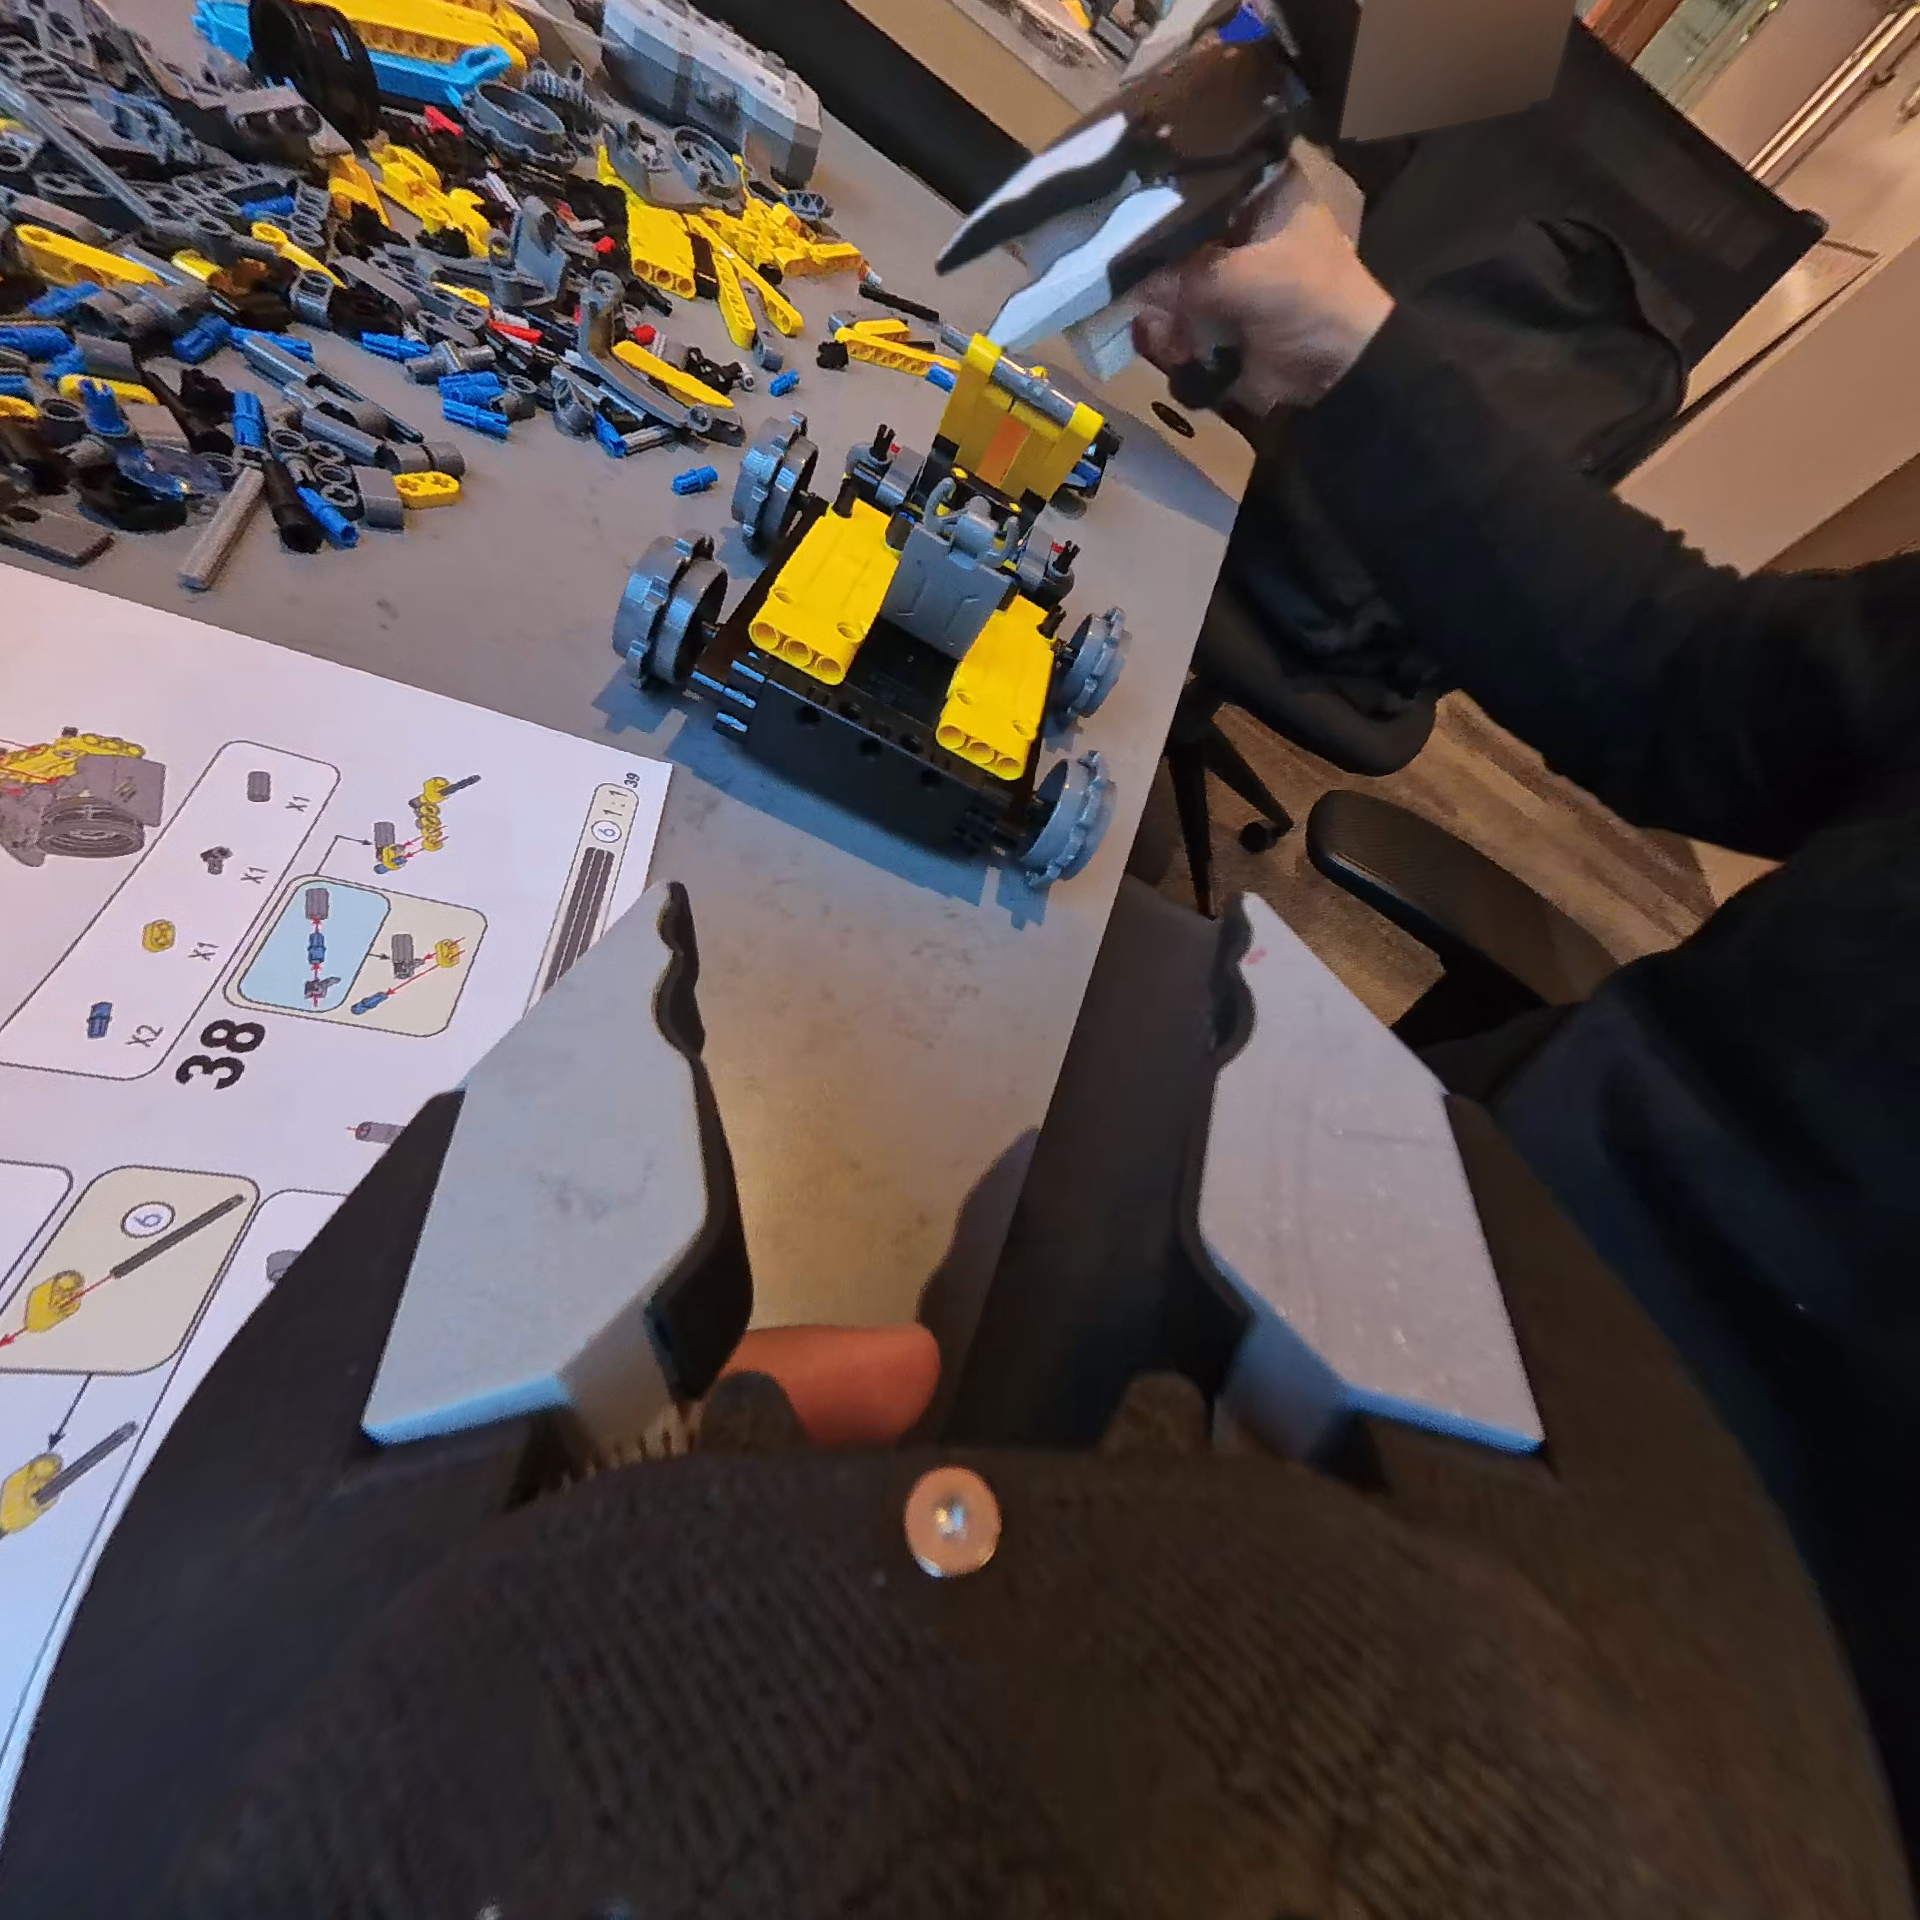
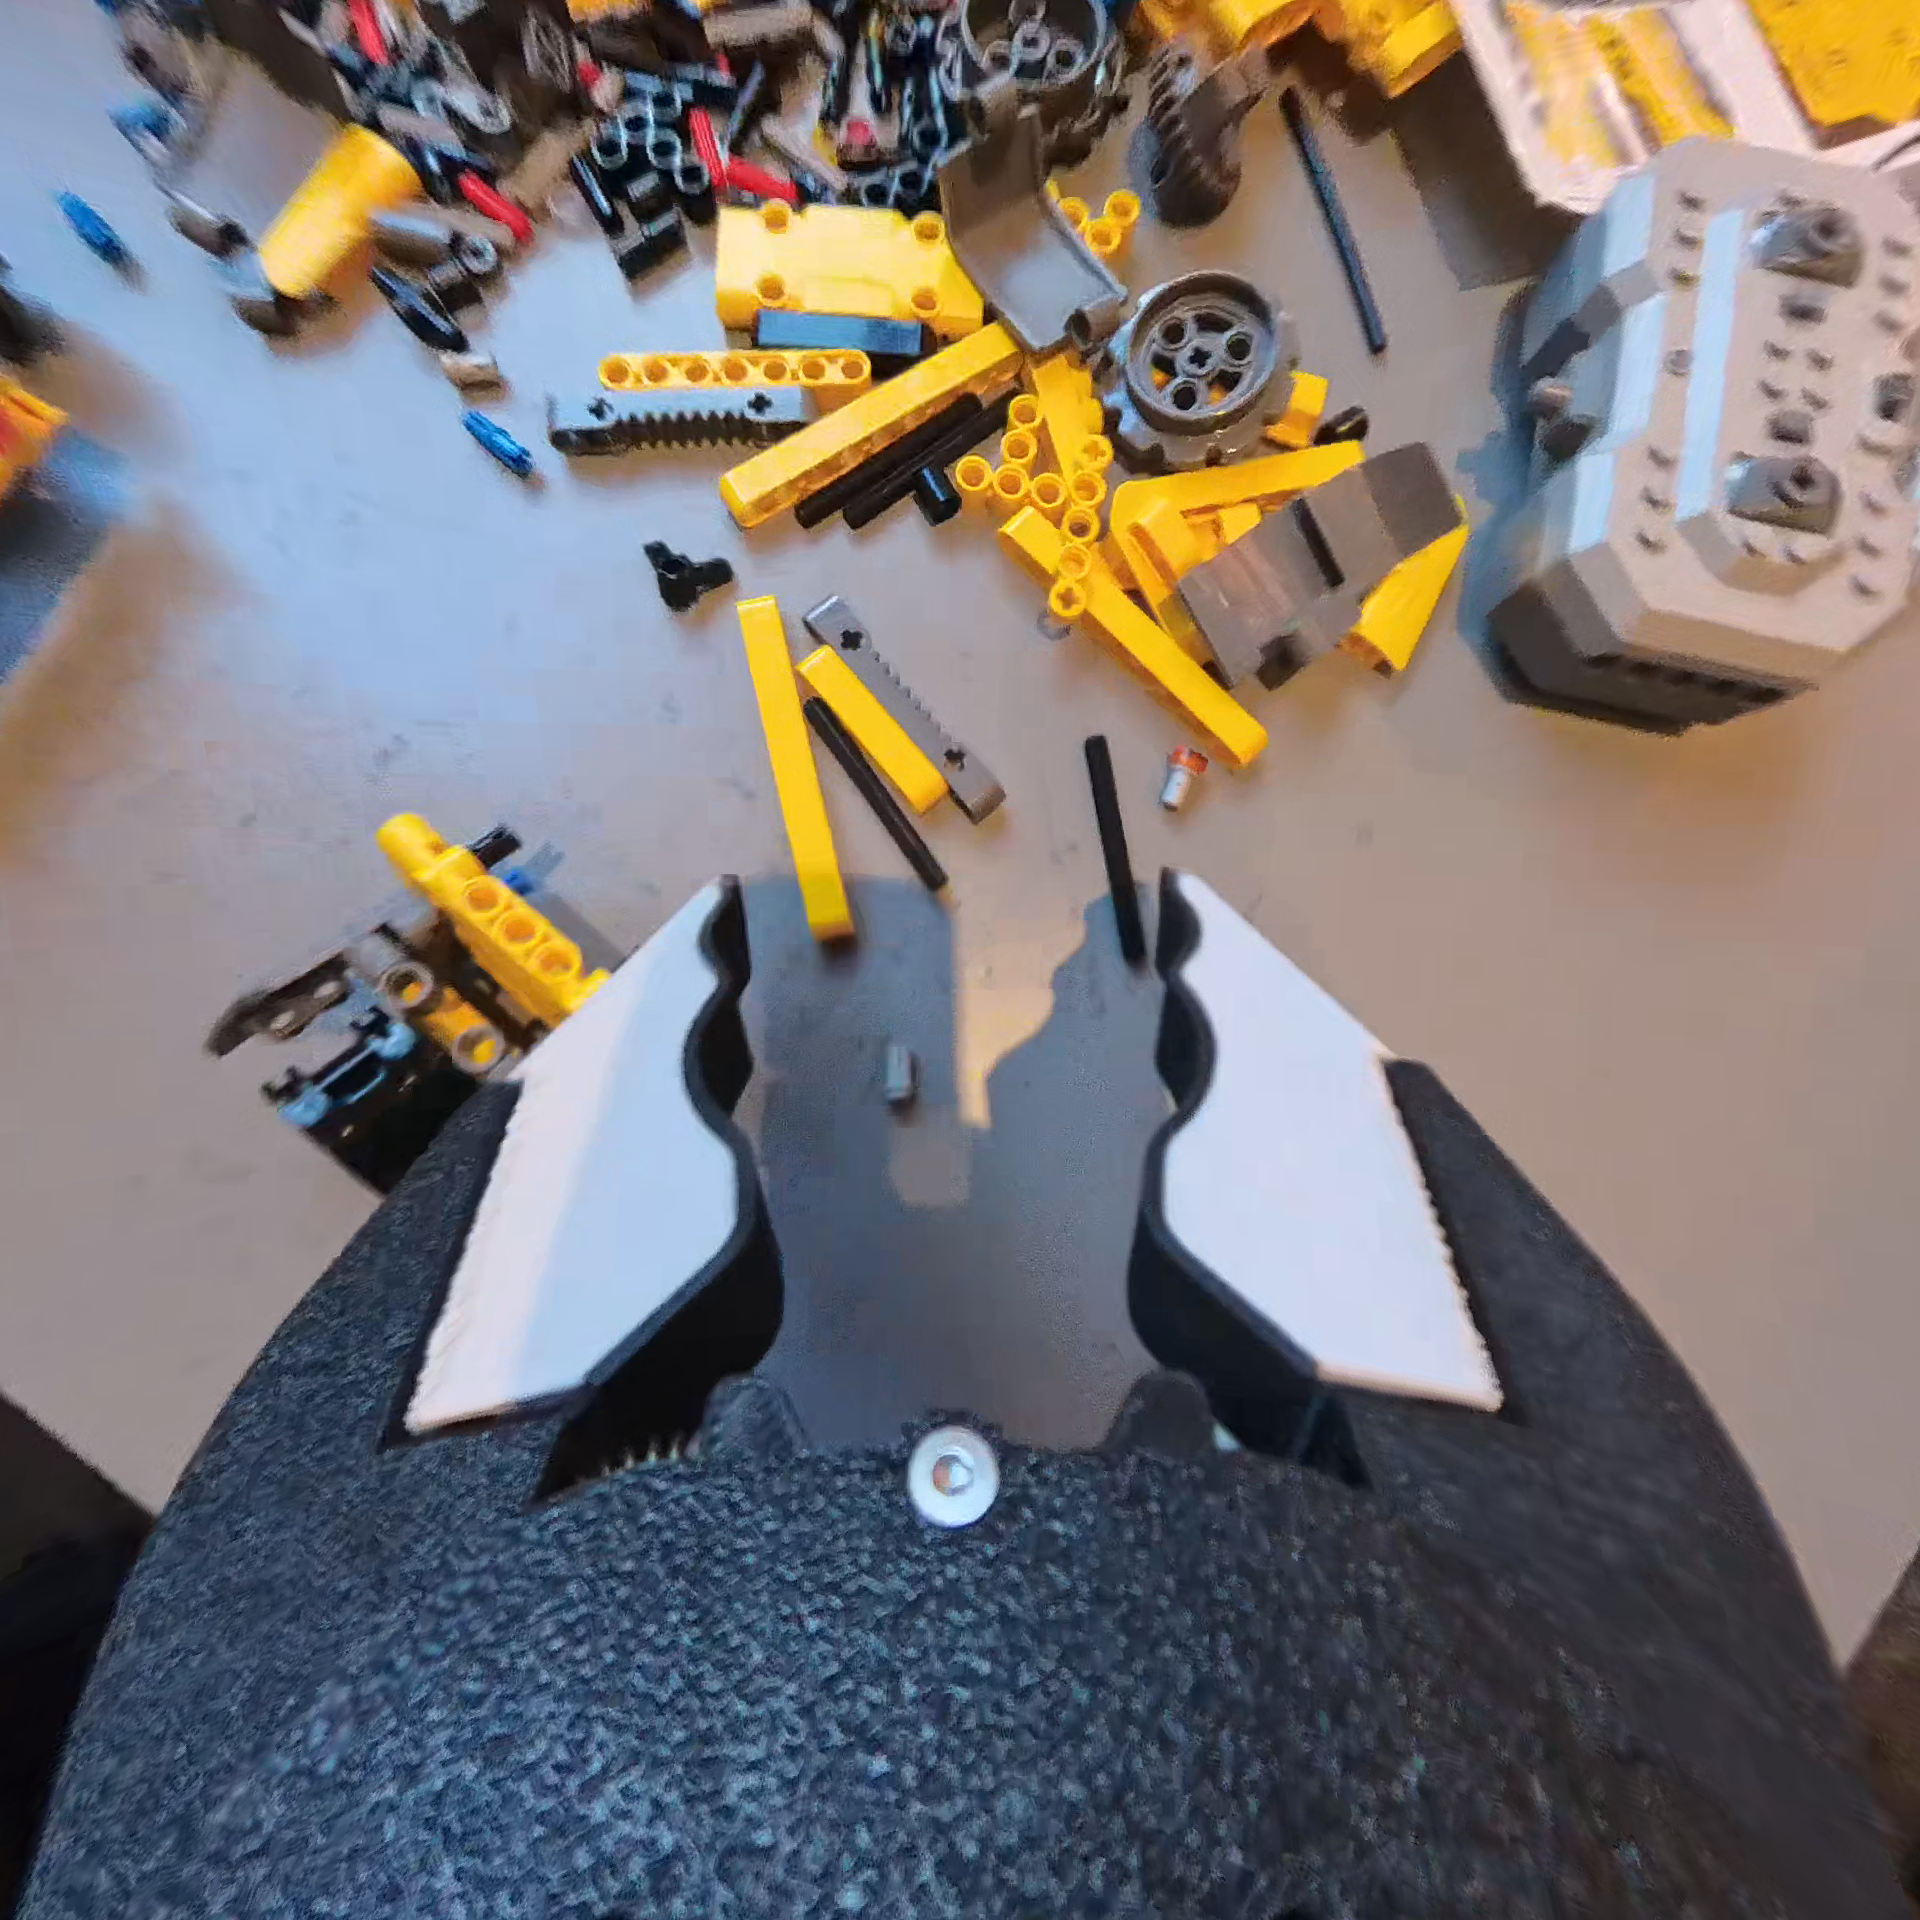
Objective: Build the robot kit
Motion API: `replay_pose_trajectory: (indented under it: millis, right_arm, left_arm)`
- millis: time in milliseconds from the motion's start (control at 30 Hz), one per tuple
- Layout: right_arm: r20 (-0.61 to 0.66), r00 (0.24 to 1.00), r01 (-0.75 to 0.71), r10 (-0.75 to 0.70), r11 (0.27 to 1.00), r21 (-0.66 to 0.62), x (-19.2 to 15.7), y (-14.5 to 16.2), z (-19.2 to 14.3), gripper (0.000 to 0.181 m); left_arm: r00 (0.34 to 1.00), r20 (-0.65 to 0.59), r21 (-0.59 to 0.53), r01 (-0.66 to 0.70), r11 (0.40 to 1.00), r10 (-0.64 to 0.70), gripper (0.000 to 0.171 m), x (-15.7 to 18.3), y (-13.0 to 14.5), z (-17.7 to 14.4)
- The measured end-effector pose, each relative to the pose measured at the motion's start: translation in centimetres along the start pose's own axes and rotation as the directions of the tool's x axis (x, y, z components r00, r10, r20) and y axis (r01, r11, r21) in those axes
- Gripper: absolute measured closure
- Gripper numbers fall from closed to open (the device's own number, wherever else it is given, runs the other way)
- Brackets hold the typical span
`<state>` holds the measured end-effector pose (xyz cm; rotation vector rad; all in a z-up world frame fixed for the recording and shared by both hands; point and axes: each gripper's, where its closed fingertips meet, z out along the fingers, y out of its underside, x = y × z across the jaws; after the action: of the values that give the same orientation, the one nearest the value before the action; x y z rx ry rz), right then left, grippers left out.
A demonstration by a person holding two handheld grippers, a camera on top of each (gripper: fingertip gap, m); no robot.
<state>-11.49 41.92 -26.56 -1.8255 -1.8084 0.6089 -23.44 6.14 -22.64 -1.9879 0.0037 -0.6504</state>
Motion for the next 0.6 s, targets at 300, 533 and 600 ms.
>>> replay_pose_trajectory:
  millis: [300,533,600]
  right_arm:
    - [0.120,0.992,0.056,-0.043,0.993,-0.107,0.2,-1.8,3.4,0.148]
    - [0.143,0.986,0.099,-0.084,0.990,-0.098,-0.2,-4.0,4.9,0.150]
    - [0.161,0.983,0.104,-0.089,0.991,-0.083,-0.6,-4.8,5.0,0.146]
  left_arm:
    - [0.996,-0.028,0.001,0.090,0.996,-0.090,0.075,-0.6,0.0,-0.1]
    - [0.993,-0.044,0.004,0.108,0.994,-0.107,0.078,-0.6,-0.1,-0.1]
    - [0.992,-0.051,0.012,0.116,0.993,-0.115,0.078,-0.6,-0.2,-0.2]
